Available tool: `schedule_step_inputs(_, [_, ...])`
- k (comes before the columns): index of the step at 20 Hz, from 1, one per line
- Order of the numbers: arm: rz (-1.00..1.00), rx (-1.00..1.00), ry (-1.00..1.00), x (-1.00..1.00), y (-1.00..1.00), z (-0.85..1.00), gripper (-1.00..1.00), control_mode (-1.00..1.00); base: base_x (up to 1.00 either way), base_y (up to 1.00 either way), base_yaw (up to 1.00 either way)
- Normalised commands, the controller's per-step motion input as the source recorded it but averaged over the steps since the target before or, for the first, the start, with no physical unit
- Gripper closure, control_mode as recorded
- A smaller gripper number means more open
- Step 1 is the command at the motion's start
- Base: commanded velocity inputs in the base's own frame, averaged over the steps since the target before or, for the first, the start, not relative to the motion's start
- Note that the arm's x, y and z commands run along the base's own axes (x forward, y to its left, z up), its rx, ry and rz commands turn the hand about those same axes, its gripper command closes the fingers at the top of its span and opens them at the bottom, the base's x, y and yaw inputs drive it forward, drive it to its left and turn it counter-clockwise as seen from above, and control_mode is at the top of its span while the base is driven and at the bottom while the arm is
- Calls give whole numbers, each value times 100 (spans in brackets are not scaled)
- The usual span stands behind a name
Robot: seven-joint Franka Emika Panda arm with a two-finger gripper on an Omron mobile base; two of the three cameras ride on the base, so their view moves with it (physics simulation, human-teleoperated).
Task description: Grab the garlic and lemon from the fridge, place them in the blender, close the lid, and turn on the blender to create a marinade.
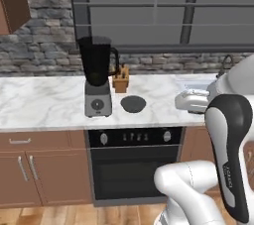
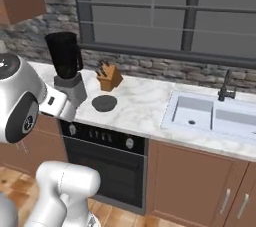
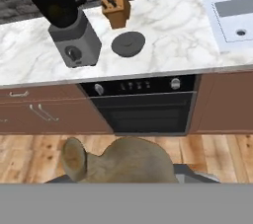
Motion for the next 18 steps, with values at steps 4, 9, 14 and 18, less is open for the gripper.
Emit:
schedule_step_inputs(4, [0, 0, 0, 0, 0, 0, 100, 100, 60, 76, -22])
schedule_step_inputs(9, [0, 0, 0, 0, 0, 0, 100, 100, 67, 24, -17])
schedule_step_inputs(14, [0, 0, 0, 0, 0, 0, 100, 100, 53, -13, -12])
schedule_step_inputs(18, [0, 0, 0, 0, 0, 0, 100, 100, 37, -25, -9])
